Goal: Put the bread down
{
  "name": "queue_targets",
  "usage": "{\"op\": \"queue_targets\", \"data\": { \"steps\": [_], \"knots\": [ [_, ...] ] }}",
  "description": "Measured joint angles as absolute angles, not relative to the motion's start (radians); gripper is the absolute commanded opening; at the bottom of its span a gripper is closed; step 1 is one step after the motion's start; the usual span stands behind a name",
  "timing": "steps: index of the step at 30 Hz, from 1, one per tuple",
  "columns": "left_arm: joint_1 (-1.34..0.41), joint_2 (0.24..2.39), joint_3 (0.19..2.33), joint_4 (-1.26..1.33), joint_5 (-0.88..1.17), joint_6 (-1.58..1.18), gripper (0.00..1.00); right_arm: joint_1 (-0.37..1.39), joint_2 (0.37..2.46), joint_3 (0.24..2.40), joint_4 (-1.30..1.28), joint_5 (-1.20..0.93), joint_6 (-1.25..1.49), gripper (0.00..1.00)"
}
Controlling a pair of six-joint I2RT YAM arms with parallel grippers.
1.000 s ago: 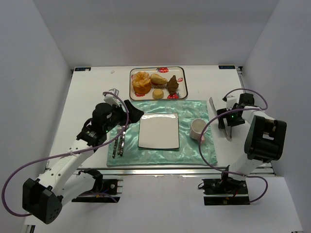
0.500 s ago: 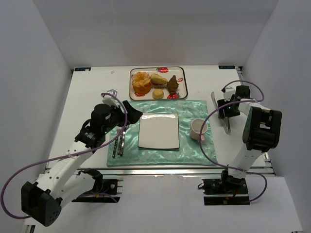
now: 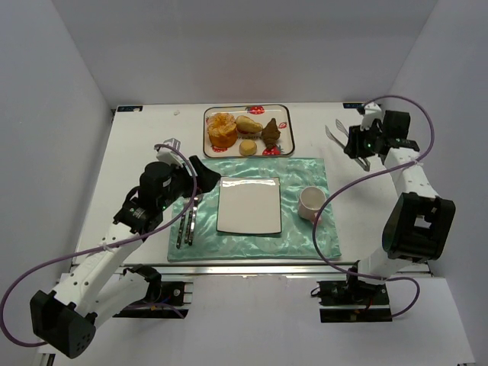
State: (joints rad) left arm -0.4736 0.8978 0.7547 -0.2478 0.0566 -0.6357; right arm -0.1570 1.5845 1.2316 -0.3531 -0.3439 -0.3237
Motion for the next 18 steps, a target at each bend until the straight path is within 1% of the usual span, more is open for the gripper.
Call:
{"op": "queue_targets", "data": {
  "steps": [4,10,18],
  "knots": [
    [-0.474,0.898,0.768,-0.255,0.048,-0.632,0.98,-0.076,1.583,1.326,-0.374,-0.411,-0.276,0.46],
    [-0.474,0.896,0.768,-0.27,0.037,-0.629,0.98,0.08,1.59,1.382,-0.403,-0.517,-0.158,0.43],
    [-0.474,0.837,0.768,-0.293,0.014,-0.644,0.98,0.148,1.633,1.437,-0.392,-0.601,-0.025,0.44]
  ]
}}
